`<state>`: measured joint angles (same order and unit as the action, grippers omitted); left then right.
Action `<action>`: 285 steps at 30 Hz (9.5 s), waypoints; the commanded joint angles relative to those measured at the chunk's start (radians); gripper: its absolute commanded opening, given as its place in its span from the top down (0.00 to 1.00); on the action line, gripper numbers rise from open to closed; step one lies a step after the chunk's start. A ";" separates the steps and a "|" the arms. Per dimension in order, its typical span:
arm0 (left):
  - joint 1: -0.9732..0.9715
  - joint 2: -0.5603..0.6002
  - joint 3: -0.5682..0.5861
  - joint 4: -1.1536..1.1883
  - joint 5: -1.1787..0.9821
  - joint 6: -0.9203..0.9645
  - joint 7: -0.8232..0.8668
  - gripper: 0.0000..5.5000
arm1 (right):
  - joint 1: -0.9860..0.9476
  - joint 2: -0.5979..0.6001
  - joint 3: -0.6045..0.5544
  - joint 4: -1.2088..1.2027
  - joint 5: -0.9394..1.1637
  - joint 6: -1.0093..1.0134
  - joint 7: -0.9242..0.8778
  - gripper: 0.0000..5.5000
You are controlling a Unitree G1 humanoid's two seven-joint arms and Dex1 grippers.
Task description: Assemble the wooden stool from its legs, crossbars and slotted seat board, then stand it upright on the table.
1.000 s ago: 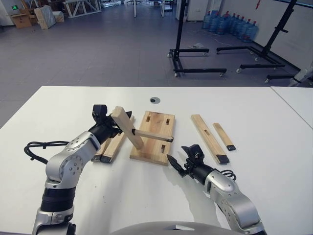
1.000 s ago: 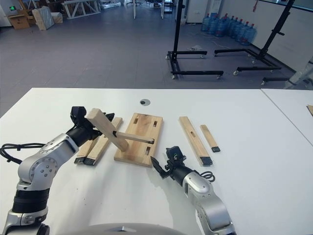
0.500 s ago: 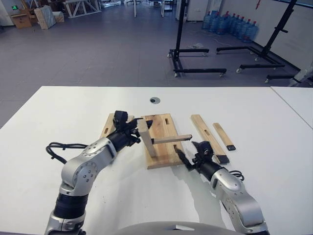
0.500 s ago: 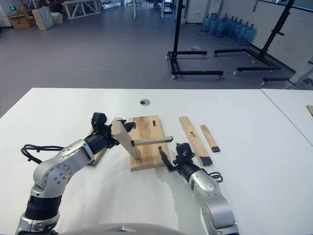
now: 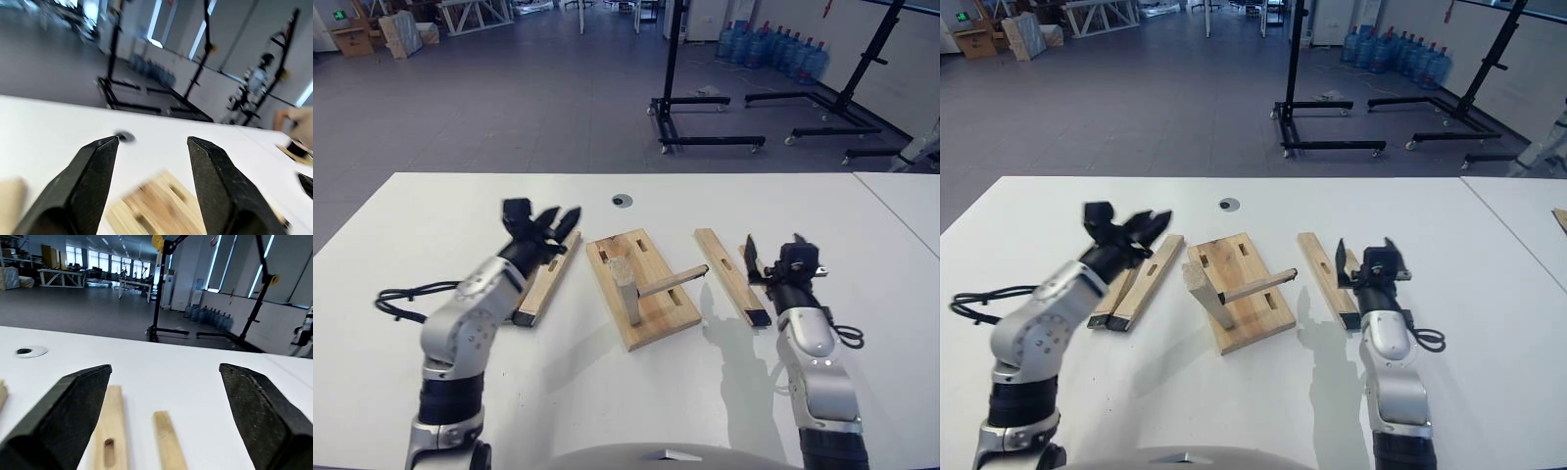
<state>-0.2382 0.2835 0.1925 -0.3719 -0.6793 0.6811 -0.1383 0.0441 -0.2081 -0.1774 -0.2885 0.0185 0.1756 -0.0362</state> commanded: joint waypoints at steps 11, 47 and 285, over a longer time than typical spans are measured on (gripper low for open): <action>-0.044 0.198 -0.071 0.413 0.222 0.179 -0.085 0.53 | -0.019 0.010 -0.001 -0.008 -0.020 0.007 0.003 0.26; -0.176 0.144 -0.024 0.365 0.480 -0.038 -0.030 0.63 | -0.147 -0.016 -0.004 -0.064 0.072 0.168 0.097 0.26; 0.085 0.200 -0.484 -0.232 0.302 -0.042 -0.342 0.64 | -0.728 -0.098 -0.156 -0.124 0.798 1.317 0.294 0.82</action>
<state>-0.1906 0.4683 -0.2333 -0.6554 -0.4059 0.5787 -0.4678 -0.6807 -0.3661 -0.3511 -0.3715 0.7646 1.5429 0.2060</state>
